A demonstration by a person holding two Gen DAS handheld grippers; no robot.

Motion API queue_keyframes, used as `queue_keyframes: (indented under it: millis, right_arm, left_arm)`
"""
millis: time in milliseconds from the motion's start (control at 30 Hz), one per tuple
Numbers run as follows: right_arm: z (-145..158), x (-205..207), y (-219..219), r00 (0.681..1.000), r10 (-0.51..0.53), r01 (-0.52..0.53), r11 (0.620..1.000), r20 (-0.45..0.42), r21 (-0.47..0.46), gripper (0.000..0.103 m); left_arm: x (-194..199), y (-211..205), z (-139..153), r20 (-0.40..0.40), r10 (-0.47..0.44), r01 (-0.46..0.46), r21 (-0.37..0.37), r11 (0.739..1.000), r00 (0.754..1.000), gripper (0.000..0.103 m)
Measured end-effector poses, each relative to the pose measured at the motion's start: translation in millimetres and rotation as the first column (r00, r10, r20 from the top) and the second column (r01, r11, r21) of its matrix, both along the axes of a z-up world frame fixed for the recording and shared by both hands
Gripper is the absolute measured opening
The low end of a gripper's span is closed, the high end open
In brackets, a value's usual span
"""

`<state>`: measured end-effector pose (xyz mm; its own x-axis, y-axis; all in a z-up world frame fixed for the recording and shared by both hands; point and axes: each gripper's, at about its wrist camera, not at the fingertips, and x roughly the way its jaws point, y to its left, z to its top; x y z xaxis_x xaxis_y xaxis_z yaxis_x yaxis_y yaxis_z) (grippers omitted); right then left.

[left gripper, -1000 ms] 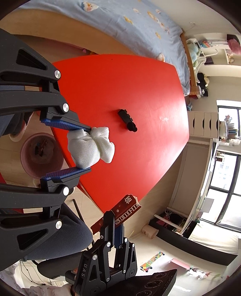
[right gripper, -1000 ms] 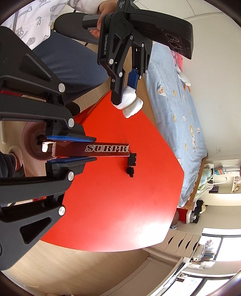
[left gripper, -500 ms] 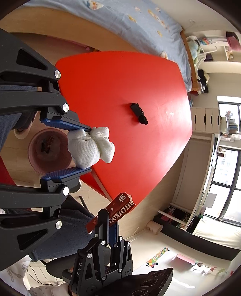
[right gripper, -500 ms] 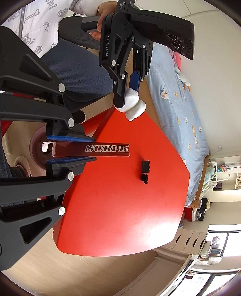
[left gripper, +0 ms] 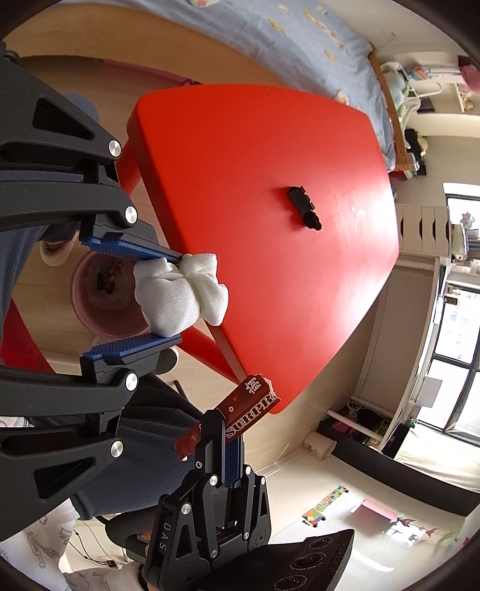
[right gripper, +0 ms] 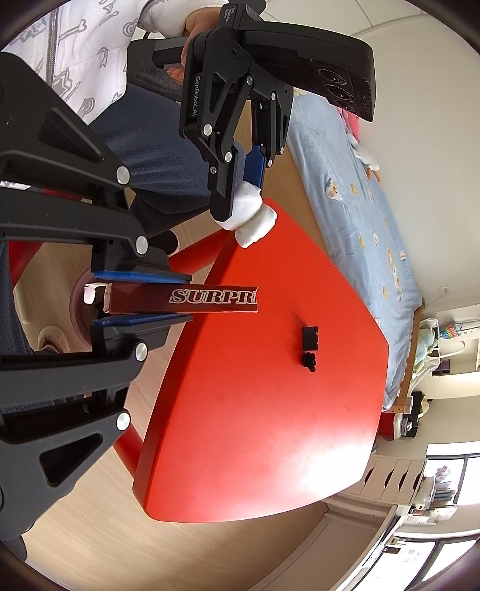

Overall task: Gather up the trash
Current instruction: 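Open both grippers to drop the red box and sock into the bin, then move both tools back toward the black plastic piece on the table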

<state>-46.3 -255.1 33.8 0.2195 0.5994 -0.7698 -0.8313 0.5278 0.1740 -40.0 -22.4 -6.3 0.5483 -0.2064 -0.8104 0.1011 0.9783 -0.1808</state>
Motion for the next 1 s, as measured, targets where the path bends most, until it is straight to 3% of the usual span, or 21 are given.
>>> queue_keyframes:
  millis: [267, 367, 400, 433, 467, 500, 533, 633, 1000]
  right_arm:
    - [-3, -3, 4, 1.0, 0.01, -0.01, 1.0, -0.012, 0.001, 0.014]
    - [-4, -3, 4, 1.0, 0.02, -0.02, 1.0, -0.018, 0.001, 0.015]
    - [-5, -3, 5, 1.0, 0.02, -0.02, 1.0, -0.02, -0.005, 0.017]
    - [-6, -1, 4, 1.0, 0.016, -0.017, 1.0, -0.018, -0.011, 0.03]
    - [-7, -1, 4, 1.0, 0.012, -0.012, 1.0, -0.017, -0.015, 0.042]
    - [-7, 1, 2, 1.0, 0.006, -0.006, 1.0, -0.017, -0.014, 0.066]
    - [-7, 1, 1, 1.0, 0.002, -0.002, 1.0, -0.014, -0.007, 0.081]
    - [-9, 3, -1, 1.0, -0.009, 0.009, 1.0, -0.003, -0.016, 0.092]
    - [-14, 3, -1, 1.0, -0.005, 0.005, 1.0, -0.017, -0.014, 0.097]
  left_arm:
    - [-2, 1, 0, -0.005, 0.001, -0.001, -0.004, 1.0, 1.0, 0.037]
    - [-2, 0, 1, -0.006, -0.002, 0.002, -0.014, 1.0, 1.0, 0.041]
    - [-2, 1, 0, -0.006, 0.001, -0.001, -0.015, 1.0, 1.0, 0.047]
    - [-1, 2, 1, -0.003, 0.005, -0.005, -0.014, 1.0, 1.0, 0.053]
    - [-2, 2, 1, 0.003, 0.013, -0.013, -0.012, 1.0, 1.0, 0.069]
    - [-2, 4, 1, 0.011, 0.022, -0.022, -0.014, 1.0, 1.0, 0.084]
    - [-3, 6, 2, 0.018, 0.031, -0.031, -0.014, 0.999, 0.999, 0.088]
    - [-2, 10, 1, 0.015, 0.058, -0.058, 0.005, 0.998, 0.998, 0.092]
    - [0, 16, -3, -0.005, 0.089, -0.089, 0.016, 0.996, 0.996, 0.095]
